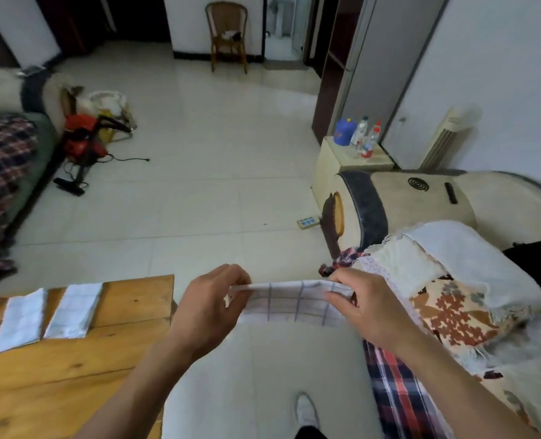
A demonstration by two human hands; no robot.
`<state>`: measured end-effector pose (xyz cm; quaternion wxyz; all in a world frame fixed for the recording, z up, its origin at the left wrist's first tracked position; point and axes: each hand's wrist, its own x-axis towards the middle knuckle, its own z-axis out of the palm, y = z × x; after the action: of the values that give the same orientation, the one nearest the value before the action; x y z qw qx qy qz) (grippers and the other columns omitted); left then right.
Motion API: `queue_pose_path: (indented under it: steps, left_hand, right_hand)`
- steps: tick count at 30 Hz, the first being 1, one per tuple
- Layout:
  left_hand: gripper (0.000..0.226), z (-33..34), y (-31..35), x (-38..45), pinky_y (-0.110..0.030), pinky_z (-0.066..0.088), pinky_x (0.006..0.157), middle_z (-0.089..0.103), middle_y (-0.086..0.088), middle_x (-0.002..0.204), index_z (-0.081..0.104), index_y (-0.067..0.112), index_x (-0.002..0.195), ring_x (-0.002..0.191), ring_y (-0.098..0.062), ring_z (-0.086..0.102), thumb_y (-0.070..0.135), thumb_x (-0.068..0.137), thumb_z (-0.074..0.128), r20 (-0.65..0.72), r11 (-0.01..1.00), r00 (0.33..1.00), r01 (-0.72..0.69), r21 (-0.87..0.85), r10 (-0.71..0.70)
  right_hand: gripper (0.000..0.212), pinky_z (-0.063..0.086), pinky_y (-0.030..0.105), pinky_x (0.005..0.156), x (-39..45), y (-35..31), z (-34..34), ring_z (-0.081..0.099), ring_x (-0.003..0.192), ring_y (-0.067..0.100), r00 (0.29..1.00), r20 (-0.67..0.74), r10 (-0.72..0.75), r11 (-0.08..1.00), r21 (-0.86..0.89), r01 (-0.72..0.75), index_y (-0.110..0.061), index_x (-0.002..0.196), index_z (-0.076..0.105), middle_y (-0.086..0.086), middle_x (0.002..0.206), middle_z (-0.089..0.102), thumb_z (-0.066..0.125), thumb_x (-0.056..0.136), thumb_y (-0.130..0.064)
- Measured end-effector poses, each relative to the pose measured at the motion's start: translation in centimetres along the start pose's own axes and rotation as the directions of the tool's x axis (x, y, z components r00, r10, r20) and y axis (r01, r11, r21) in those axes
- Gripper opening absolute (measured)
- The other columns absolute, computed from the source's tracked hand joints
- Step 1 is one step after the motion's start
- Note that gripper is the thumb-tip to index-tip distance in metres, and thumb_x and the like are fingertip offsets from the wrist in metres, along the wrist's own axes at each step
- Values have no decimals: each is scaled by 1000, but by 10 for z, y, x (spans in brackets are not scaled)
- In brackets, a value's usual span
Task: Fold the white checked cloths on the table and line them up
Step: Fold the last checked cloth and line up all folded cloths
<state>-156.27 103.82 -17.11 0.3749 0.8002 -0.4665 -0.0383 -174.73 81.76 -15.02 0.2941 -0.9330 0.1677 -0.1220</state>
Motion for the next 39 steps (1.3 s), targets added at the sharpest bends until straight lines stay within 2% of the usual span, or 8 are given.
queue_pose_path:
  steps: [4, 10, 15, 20, 26, 31, 34, 39]
  left_hand:
    - [14, 9, -12, 24, -35, 50, 60, 57, 17, 79, 56, 31, 86, 71, -9, 56, 24, 92, 65, -58, 988, 993, 113, 110, -107]
    - [18, 5, -7, 60, -33, 47, 58, 53, 19, 77, 55, 30, 86, 72, -11, 55, 17, 91, 65, -217, 943, 945, 284, 173, -244]
    - [7, 1, -21, 60, -33, 48, 61, 57, 15, 79, 59, 26, 88, 72, -11, 55, 20, 88, 57, -316, 896, 881, 415, 157, -353]
    - [7, -9, -64, 65, -29, 47, 62, 55, 17, 78, 56, 30, 87, 74, -9, 54, 23, 87, 55, -382, 834, 803, 537, 129, -457]
    - [12, -45, -146, 87, -18, 43, 62, 54, 18, 81, 55, 31, 90, 74, -6, 52, 21, 92, 62, -452, 789, 745, 600, 134, -490]
    - [11, -68, -191, 93, -22, 47, 61, 54, 17, 83, 56, 30, 92, 71, -7, 52, 23, 92, 65, -481, 766, 709, 633, 111, -516]
    - [7, -75, -209, 77, -25, 51, 65, 58, 16, 86, 57, 32, 93, 76, -7, 54, 26, 94, 62, -506, 729, 637, 684, 24, -582]
    - [13, -78, -232, 38, -24, 50, 68, 57, 19, 83, 57, 34, 88, 80, -5, 55, 24, 96, 61, -559, 608, 413, 764, -217, -719]
  right_hand:
    - [9, 52, 41, 60, 68, 26, -1, 58, 69, 12, 986, 86, -143, 988, 69, 137, -26, 89, 61, -12, 77, 60, 66, 92, -33]
    - [8, 50, 38, 66, 165, 45, -10, 58, 75, 10, 935, 180, -305, 949, 139, 283, -25, 88, 62, -14, 80, 62, 69, 91, -27]
    - [10, 51, 39, 68, 224, 40, 15, 59, 76, 12, 858, 315, -406, 914, 162, 373, -26, 87, 59, -13, 81, 62, 68, 90, -24]
    - [15, 49, 35, 68, 282, 13, 51, 57, 75, 10, 782, 390, -486, 872, 165, 460, -27, 84, 56, -15, 78, 58, 67, 86, -16]
    - [16, 48, 32, 68, 366, -40, 103, 52, 74, 8, 699, 474, -536, 817, 82, 571, -29, 84, 52, -16, 80, 53, 62, 86, -18]
    - [10, 48, 34, 70, 427, -91, 150, 53, 77, 11, 587, 610, -531, 743, 2, 670, -29, 86, 52, -13, 83, 56, 56, 85, -21]
    - [12, 47, 33, 69, 445, -118, 184, 52, 75, 9, 518, 663, -540, 711, 29, 703, -29, 85, 52, -14, 81, 55, 58, 87, -19]
    - [10, 48, 33, 70, 461, -160, 252, 53, 76, 9, 329, 770, -547, 616, 104, 781, -30, 86, 51, -13, 82, 55, 58, 89, -23]
